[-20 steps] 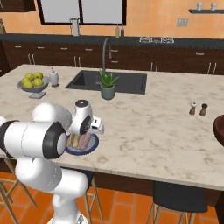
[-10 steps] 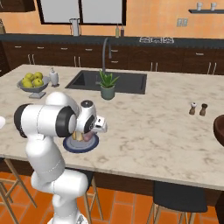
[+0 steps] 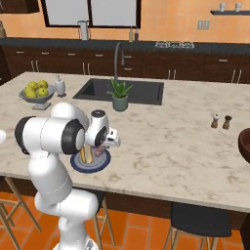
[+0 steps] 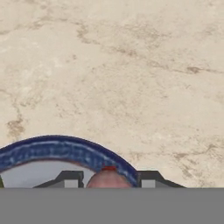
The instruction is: Place one bun and one sausage from the bowl on each plate.
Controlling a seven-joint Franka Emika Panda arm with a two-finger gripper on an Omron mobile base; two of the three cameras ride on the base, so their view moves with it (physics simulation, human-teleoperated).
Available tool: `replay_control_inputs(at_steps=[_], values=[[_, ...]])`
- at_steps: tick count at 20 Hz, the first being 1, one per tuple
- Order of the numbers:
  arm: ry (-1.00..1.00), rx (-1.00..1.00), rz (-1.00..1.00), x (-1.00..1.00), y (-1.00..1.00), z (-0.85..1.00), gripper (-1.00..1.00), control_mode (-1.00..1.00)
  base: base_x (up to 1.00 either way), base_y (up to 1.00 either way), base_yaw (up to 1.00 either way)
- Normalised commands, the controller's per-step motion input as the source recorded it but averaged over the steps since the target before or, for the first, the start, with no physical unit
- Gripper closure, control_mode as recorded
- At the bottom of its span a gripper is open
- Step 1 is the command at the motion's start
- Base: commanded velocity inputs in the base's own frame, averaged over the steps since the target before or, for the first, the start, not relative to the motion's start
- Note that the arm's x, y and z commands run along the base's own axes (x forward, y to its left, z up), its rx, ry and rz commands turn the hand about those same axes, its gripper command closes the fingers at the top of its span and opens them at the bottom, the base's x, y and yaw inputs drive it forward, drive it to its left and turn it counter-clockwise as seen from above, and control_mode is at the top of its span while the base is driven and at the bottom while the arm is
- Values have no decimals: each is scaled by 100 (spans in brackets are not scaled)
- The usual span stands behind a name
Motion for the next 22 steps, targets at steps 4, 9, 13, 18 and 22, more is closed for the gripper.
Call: replay_control_inputs(at_steps=[4,9,13,18,22], values=[[-3,0,0,-18,0,-14,100,-100,0,0,0],[-2,0,0,-6,0,-4,-100,-100,0,0,0],[0,0,0,-1,0,0,-100,-100,0,0,0],[0,0,-2,-35,0,15,-100,-100,0,0,0],[1,0,-4,-73,0,66,-100,-100,0,0,0]])
